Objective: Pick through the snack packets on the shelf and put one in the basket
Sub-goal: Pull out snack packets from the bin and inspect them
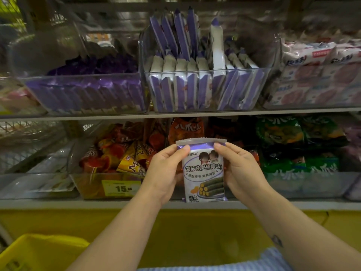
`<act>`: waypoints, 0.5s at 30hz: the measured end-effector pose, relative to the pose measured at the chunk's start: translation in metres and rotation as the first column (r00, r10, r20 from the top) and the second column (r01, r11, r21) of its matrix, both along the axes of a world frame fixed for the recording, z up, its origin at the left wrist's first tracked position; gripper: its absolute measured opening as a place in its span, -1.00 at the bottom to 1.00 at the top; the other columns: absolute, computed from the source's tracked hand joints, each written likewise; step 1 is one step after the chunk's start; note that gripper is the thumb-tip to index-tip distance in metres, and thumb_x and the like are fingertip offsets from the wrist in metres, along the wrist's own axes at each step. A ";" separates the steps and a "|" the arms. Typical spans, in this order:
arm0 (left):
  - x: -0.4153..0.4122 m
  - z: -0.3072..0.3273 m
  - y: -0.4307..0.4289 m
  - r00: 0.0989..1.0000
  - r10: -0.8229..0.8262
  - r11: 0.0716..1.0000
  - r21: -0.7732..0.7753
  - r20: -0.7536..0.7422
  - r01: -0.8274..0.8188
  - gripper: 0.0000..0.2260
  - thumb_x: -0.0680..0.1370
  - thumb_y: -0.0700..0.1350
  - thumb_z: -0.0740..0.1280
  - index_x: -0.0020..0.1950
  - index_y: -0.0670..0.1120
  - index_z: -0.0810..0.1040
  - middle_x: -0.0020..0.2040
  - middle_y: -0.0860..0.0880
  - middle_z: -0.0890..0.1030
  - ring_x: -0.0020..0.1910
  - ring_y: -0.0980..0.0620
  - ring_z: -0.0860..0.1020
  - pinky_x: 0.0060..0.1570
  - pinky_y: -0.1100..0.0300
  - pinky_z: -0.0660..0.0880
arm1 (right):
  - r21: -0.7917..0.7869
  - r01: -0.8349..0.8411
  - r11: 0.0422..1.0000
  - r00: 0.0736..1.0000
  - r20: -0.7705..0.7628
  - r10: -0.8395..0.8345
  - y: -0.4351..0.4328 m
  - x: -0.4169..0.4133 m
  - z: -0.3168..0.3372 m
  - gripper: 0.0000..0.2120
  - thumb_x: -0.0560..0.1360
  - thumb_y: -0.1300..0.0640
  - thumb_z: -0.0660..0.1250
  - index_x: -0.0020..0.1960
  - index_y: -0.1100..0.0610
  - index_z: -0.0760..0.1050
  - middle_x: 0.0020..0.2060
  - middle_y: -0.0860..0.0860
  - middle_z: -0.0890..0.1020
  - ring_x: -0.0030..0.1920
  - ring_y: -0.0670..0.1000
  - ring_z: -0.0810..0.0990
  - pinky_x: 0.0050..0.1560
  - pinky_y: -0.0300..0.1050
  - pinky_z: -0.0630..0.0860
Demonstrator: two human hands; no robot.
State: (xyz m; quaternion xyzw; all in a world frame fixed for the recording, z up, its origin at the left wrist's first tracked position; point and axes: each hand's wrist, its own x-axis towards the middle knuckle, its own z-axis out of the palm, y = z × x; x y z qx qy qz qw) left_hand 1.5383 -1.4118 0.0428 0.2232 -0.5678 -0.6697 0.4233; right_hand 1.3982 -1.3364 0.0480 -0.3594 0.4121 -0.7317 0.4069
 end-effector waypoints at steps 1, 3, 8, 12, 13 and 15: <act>0.000 0.000 0.000 1.000 0.012 1.000 0.004 -0.015 -0.012 -0.79 0.57 -0.15 0.31 -0.15 0.01 0.73 -0.13 -0.10 0.71 -0.17 0.02 0.68 -0.25 0.16 0.61 | 0.007 -0.005 1.000 1.000 -0.021 0.005 0.001 0.001 0.000 -0.83 0.45 0.13 0.35 -0.21 0.17 0.69 -0.18 0.24 0.71 -0.20 0.15 0.72 -0.29 -0.08 0.63; 0.001 0.001 0.001 0.999 0.032 0.999 0.011 -0.024 -0.031 -0.81 0.55 -0.13 0.34 -0.18 0.00 0.73 -0.17 -0.09 0.72 -0.20 0.04 0.68 -0.29 0.19 0.60 | 0.027 -0.009 1.000 0.998 -0.061 0.011 0.002 0.000 -0.001 -0.76 0.41 0.03 0.36 -0.16 0.18 0.70 -0.13 0.25 0.71 -0.15 0.17 0.72 -0.26 -0.05 0.64; 0.001 -0.002 0.003 0.998 0.068 0.993 0.091 0.010 -0.069 -0.78 0.58 -0.04 0.30 -0.12 -0.10 0.69 -0.15 -0.17 0.72 -0.22 -0.02 0.69 -0.29 0.16 0.60 | 0.138 0.004 0.990 0.989 -0.149 0.016 0.000 -0.005 -0.005 -0.59 0.45 -0.14 0.28 -0.01 0.17 0.66 -0.07 0.18 0.72 -0.01 0.16 0.70 0.01 0.08 0.59; 0.006 0.002 -0.001 0.992 0.124 0.974 0.195 -0.039 -0.114 -0.79 0.59 -0.07 0.30 0.00 -0.18 0.64 -0.12 -0.19 0.72 -0.20 -0.05 0.70 -0.26 0.09 0.64 | 0.344 -0.213 0.914 0.891 -0.315 0.326 0.009 -0.011 -0.004 -0.52 0.43 -0.22 0.26 0.11 0.13 0.62 0.02 0.11 0.71 0.06 0.10 0.68 0.06 -0.01 0.59; 0.007 0.003 -0.003 0.989 0.139 0.969 0.213 -0.052 -0.124 -0.79 0.59 -0.06 0.30 0.02 -0.19 0.63 -0.10 -0.19 0.71 -0.17 -0.06 0.69 -0.21 0.04 0.65 | 0.407 -0.289 0.866 0.842 -0.323 0.433 0.012 -0.014 -0.004 -0.55 0.47 -0.17 0.27 0.13 0.16 0.61 0.04 0.12 0.70 0.08 0.10 0.67 0.09 -0.03 0.59; 0.010 0.005 -0.006 0.988 0.141 0.962 0.243 -0.057 -0.123 -0.77 0.59 -0.03 0.29 0.04 -0.18 0.62 -0.06 -0.19 0.71 -0.09 -0.11 0.68 -0.04 -0.07 0.64 | 0.453 -0.389 0.802 0.787 -0.288 0.545 0.017 -0.016 -0.004 -0.64 0.52 -0.06 0.27 0.09 0.19 0.62 0.03 0.13 0.70 0.04 0.06 0.67 0.03 -0.14 0.59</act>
